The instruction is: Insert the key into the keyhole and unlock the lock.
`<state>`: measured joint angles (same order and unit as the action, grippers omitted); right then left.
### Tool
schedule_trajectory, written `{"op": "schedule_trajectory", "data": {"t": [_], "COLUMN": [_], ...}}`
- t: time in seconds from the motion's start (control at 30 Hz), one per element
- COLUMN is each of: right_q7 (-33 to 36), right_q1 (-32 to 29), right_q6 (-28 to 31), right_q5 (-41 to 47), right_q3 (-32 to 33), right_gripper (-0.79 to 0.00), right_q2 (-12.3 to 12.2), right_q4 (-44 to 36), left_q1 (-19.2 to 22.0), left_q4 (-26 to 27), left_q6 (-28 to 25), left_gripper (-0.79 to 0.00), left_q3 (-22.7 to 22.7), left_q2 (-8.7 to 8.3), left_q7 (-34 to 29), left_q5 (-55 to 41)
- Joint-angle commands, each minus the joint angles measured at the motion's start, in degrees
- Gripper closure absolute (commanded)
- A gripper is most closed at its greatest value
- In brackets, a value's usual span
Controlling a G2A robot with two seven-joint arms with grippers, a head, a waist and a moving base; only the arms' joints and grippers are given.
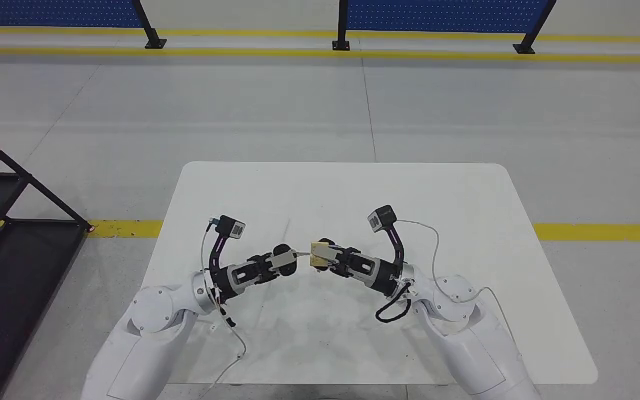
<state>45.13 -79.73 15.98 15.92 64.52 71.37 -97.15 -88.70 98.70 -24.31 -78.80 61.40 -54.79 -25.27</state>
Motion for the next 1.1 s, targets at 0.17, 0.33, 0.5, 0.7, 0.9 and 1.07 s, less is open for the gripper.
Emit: {"op": "schedule_trajectory", "data": {"t": [0.17,0.33,0.5,0.7,0.9,1.07], "right_q7": [0.0,0.0,0.0,0.0,0.0,0.0], "right_q1": [0.0,0.0,0.0,0.0,0.0,0.0], "right_q6": [0.0,0.0,0.0,0.0,0.0,0.0], "right_q5": [0.0,0.0,0.0,0.0,0.0,0.0], "right_q3": [0.0,0.0,0.0,0.0,0.0,0.0], "right_gripper": [0.0,0.0,0.0,0.0,0.0,0.0], "right_q2": [0.0,0.0,0.0,0.0,0.0,0.0], "right_q4": [0.0,0.0,0.0,0.0,0.0,0.0], "left_q1": [0.08,0.27,0.7,1.08,0.91,-0.4], "left_q4": [-0.04,-0.13,-0.17,-0.25,-0.15,0.55], "left_q6": [0.18,0.3,0.54,0.67,0.53,-0.24], "left_gripper": [0.0,0.0,0.0,0.0,0.0,0.0], "left_q3": [0.08,0.35,0.77,1.33,1.15,-0.7], "left_q2": [-0.09,-0.11,-0.12,-0.12,-0.19,-0.47], "left_q7": [0.32,0.67,0.75,1.23,2.3,2.81], "left_q5": [0.12,0.21,0.4,1.14,1.88,1.57]}}
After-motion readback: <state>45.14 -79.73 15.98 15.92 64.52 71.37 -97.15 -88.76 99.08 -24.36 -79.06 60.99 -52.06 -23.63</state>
